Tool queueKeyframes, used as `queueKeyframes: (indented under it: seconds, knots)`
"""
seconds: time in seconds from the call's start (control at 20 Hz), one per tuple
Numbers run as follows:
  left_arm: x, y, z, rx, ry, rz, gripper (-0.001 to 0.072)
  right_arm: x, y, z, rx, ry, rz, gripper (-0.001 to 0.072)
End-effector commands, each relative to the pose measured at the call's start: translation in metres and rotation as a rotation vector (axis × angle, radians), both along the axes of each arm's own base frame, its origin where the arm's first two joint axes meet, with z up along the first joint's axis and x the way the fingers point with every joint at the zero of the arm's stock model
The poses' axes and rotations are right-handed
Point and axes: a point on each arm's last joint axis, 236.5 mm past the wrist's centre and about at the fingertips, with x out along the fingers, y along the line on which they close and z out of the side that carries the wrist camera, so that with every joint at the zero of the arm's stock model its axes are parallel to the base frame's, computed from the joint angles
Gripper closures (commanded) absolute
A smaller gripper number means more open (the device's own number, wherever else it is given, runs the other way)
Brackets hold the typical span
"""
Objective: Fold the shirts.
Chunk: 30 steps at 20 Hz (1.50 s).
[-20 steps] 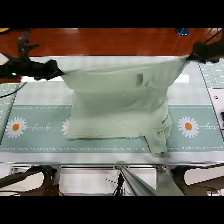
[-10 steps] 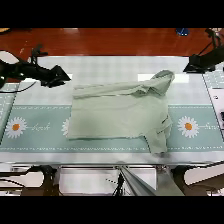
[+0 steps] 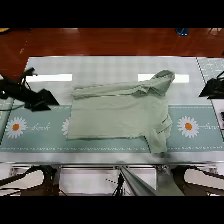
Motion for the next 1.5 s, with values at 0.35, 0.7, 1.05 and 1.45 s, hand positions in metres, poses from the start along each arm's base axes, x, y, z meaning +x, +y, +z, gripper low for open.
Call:
queueKeyframes:
  seconds: [0.35,0.7,1.05,1.45]
  knots:
    - [-0.077,-0.049,-0.074,-0.144,0.147,0.033,0.0052,-0.006,0.059,-0.037,0.246,-0.122,-0.021,0.0233]
    - [-0.093,-0.091,-0.105,-0.106,0.235,-0.075,0.0585,-0.010,0.056,-0.019,0.191,-0.180,0.009,0.0232]
    - [-0.102,-0.096,-0.090,-0.147,0.200,-0.185,0.0679,-0.057,0.050,-0.068,0.196,-0.042,-0.033,0.0122]
    - [-0.097,-0.096,-0.070,-0.147,0.124,-0.205,0.0679,-0.051,0.089,-0.113,0.315,-0.152,-0.097,0.0123]
